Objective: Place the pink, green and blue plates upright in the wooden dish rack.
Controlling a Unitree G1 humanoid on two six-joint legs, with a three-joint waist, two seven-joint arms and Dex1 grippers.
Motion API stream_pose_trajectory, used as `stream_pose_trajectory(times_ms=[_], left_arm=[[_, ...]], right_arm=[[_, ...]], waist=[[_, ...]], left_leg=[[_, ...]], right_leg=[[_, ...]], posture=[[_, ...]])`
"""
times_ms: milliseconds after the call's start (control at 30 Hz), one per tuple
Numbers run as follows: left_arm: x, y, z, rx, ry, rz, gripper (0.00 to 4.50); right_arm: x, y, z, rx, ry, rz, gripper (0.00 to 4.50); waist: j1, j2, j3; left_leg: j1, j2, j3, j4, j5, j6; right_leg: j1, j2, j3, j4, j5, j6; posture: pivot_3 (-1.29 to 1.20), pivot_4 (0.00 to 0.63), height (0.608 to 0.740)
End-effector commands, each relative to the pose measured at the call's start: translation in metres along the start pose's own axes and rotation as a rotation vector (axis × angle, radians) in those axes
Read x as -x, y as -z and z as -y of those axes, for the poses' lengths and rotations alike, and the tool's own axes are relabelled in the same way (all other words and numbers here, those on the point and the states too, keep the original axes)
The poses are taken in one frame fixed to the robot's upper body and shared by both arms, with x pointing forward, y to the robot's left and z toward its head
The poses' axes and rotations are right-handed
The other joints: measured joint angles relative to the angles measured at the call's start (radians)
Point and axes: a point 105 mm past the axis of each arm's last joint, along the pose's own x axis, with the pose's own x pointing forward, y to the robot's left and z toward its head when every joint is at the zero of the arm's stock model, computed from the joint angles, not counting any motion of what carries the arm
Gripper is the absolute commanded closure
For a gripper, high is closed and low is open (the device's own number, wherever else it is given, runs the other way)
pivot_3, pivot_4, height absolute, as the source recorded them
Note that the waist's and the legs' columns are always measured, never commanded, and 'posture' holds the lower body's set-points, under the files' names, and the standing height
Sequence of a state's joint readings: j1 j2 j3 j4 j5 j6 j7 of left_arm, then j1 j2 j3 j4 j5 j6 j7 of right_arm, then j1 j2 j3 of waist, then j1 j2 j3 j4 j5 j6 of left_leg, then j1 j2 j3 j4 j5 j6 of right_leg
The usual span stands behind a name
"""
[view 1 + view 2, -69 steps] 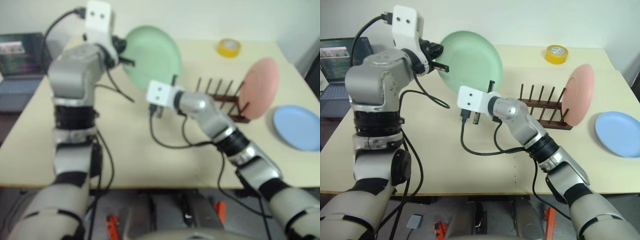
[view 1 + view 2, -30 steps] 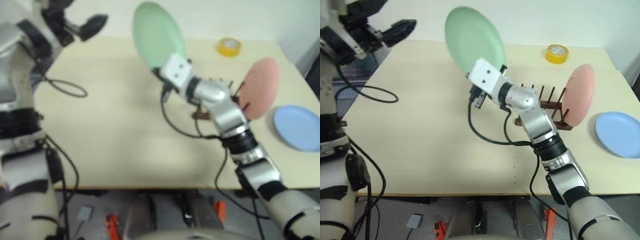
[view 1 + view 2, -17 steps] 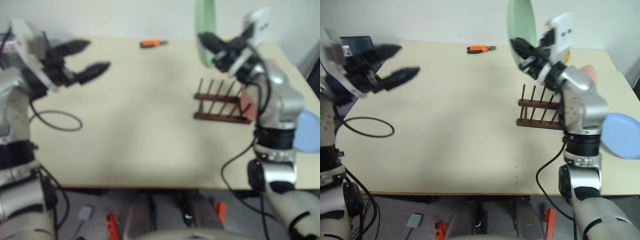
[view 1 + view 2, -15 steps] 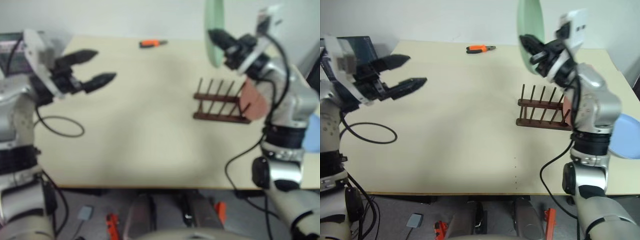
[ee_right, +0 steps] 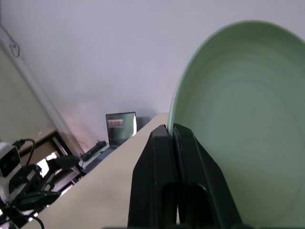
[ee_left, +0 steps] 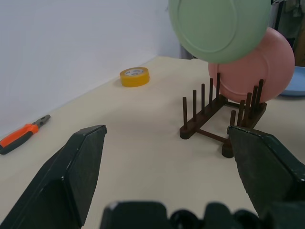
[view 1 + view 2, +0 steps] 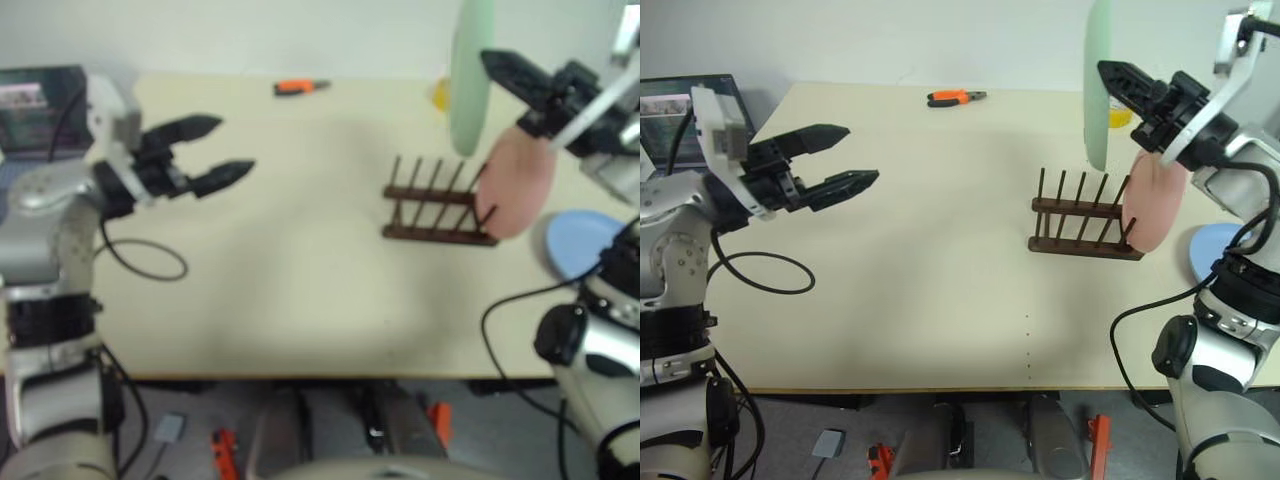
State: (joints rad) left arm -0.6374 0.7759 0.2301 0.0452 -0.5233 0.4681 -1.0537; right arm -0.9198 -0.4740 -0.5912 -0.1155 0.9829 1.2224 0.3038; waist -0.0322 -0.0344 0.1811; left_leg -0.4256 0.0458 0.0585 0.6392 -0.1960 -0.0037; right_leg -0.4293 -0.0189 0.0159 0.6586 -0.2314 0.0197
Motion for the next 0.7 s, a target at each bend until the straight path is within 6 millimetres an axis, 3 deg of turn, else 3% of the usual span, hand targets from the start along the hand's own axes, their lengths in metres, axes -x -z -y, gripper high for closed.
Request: stream_pose_trajectory(times_ms=[33, 700], left_arm=[[-0.001, -0.006, 0.001, -0.038, -0.002, 0.013, 0.03], [-0.005, 0.004, 0.002, -0.033, -0.009, -0.022, 0.03]], right_arm=[[0.008, -0.008, -0.005, -0.02, 0.001, 0.04, 4.5], [0.027, 0.016, 0.013, -0.136, 0.121, -0.003, 4.5]], waist=[[0.0, 0.0, 0.0], [-0.001, 0.0, 0.0]], left_leg=[[0.0, 0.0, 0.0, 0.0, 0.0, 0.0], [0.0, 0.0, 0.0, -0.003, 0.0, 0.0]], right_leg=[[0.0, 0.0, 0.0, 0.0, 0.0, 0.0], [0.0, 0.001, 0.001, -0.003, 0.0, 0.001]], posture=[[0.0, 0.15, 0.74], [0.0, 0.15, 0.74]])
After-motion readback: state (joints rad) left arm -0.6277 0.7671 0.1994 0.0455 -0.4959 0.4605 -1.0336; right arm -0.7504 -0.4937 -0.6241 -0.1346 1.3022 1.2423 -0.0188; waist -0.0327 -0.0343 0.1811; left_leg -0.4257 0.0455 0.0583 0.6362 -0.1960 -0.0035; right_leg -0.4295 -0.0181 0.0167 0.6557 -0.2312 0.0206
